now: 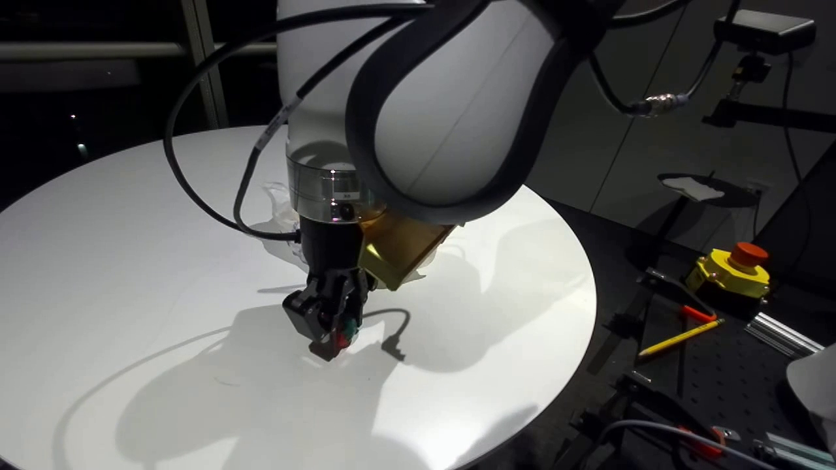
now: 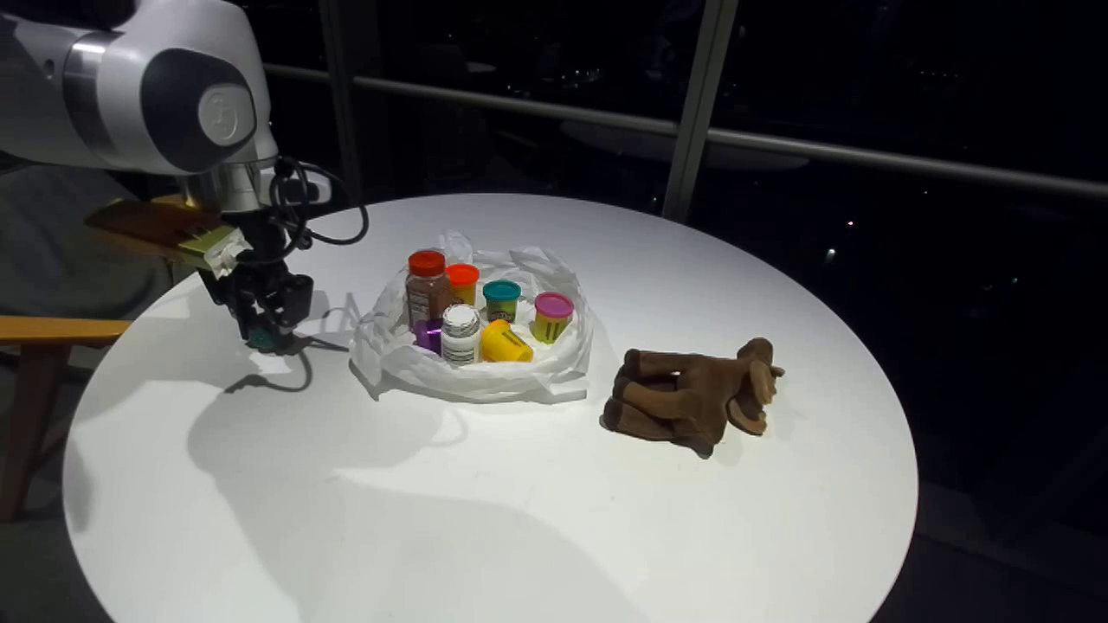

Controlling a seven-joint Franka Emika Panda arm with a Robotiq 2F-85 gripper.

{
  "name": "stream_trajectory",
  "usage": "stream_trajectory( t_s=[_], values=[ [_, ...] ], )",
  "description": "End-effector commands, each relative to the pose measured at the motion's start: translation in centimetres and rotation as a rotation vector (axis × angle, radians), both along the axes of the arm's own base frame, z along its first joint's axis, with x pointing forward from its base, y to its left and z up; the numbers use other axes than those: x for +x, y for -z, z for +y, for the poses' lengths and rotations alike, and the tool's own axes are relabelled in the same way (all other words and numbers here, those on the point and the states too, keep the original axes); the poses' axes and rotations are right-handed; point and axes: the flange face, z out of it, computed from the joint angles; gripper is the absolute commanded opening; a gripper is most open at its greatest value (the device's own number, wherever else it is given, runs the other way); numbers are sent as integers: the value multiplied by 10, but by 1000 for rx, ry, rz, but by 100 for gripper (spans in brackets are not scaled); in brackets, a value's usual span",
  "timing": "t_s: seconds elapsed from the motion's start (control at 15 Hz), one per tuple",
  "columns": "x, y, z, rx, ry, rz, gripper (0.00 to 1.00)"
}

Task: Place the containers and strawberry toy in the white plastic

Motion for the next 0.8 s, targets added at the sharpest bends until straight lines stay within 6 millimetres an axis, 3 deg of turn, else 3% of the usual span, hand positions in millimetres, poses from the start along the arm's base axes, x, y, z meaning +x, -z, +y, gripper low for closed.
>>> stream_trajectory(
  t_s=[0.0, 0.13, 0.27, 0.53, 0.73],
  values=[
    [13, -6, 1, -1, -17, -44, 23],
    [17, -14, -2, -2, -4, -44, 23],
    [25, -36, -1, 1, 14, -72, 23],
    [57, -116, -11, 32, 88, -200, 23],
    [93, -171, -46, 38, 188, -324, 23]
  ],
)
